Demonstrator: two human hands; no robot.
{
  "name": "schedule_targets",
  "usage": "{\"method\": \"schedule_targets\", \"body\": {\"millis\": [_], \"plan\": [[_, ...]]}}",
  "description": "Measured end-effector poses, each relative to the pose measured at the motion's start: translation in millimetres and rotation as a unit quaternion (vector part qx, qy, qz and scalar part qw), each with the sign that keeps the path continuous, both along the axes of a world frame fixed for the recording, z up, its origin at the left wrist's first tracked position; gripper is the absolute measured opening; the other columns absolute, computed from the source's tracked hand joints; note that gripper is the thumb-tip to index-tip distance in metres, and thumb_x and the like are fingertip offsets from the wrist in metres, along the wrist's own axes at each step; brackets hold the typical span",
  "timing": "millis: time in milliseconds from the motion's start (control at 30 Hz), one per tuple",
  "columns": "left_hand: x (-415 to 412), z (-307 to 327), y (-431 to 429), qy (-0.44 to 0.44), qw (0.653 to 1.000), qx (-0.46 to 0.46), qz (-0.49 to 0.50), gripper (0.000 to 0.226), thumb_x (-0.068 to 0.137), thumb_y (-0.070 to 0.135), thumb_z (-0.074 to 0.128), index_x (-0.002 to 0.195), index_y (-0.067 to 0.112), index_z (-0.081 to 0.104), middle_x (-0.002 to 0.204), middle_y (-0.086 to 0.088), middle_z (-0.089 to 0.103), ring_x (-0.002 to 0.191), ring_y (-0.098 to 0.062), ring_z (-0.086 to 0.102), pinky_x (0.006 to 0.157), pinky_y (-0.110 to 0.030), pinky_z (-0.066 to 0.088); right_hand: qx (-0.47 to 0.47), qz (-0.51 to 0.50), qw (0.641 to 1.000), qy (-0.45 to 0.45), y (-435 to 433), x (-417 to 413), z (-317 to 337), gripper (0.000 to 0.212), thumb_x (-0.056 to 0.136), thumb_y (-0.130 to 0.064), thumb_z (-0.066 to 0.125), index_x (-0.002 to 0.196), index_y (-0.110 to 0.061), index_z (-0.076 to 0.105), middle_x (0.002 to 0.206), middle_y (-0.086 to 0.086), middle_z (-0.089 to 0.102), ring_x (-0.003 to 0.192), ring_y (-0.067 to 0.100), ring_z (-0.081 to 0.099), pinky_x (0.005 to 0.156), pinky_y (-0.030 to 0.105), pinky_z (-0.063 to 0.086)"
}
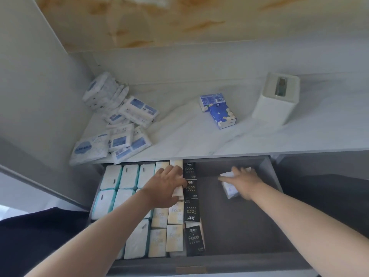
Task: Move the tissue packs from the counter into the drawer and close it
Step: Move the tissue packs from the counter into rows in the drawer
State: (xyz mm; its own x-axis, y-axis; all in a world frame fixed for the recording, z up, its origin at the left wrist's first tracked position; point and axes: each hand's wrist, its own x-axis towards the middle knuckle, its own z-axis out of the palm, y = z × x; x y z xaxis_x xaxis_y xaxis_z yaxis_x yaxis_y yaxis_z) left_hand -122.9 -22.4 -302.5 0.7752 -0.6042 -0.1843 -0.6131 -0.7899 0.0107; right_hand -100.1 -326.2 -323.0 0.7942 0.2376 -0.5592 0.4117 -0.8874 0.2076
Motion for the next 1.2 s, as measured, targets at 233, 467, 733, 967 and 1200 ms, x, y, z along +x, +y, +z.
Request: {"method": "schedule_targets", "body": {"millis": [233,467,733,967,1200], "plan": [[9.4,-1.8,-1.9,-0.001,0.999,-0.050,0.004,0.040,0.073,0.054,0.055,0.108,0.036,0.061,0.124,0.004,0.044,0.111,-0.018,0.043,0.098,-0.036,0.039,-0.021,0.014,0.999,-0.048,-15.0,1.9,-21.5,0.093,0.078,-0.004,0.068,0.153,-0.035,0.023,0.149,0.013,0.023,0.133,0.031,0.030,0.102,0.040,0.034],[9.7,-0.8,-6.2,0.009,0.999,-0.037,0.023,0.034,0.079,0.045,0.055,0.111,0.035,0.058,0.130,0.005,0.039,0.118,-0.018,0.039,0.102,-0.035,0.035,-0.031,0.054,0.996,-0.057,-3.9,2.2,-25.0,0.065,0.082,-0.009,0.070,0.140,-0.030,0.050,0.149,0.013,0.029,0.130,0.033,0.037,0.101,0.044,0.038],[8.3,12.3,-0.4,0.046,0.999,-0.017,0.020,0.048,0.084,0.047,0.056,0.131,0.038,0.051,0.142,0.005,0.034,0.129,-0.018,0.034,0.108,-0.037,0.034,0.115,0.008,0.993,0.017,31.1,-2.2,24.6,0.041,0.092,-0.026,0.052,0.132,-0.028,0.058,0.131,0.005,0.054,0.120,0.028,0.054,0.096,0.037,0.044],[11.1,54.5,18.4,0.026,0.984,-0.143,0.099,0.030,0.088,0.035,0.059,0.117,0.030,0.061,0.115,0.008,0.054,0.105,-0.015,0.054,0.077,-0.029,0.043,0.352,-0.032,0.935,-0.039,115.3,0.7,92.4,0.023,0.090,-0.025,0.054,0.104,-0.031,0.072,0.099,-0.010,0.068,0.091,0.014,0.059,0.073,0.026,0.041],[32.8,91.0,95.7,-0.060,0.955,-0.151,0.249,0.035,0.089,0.025,0.061,0.124,0.024,0.058,0.118,0.001,0.057,0.111,-0.020,0.054,0.083,-0.031,0.046,0.422,-0.061,0.903,-0.049,208.3,37.6,127.7,0.029,0.092,-0.021,0.056,0.120,-0.024,0.066,0.111,-0.003,0.066,0.101,0.019,0.062,0.082,0.029,0.048]]}}
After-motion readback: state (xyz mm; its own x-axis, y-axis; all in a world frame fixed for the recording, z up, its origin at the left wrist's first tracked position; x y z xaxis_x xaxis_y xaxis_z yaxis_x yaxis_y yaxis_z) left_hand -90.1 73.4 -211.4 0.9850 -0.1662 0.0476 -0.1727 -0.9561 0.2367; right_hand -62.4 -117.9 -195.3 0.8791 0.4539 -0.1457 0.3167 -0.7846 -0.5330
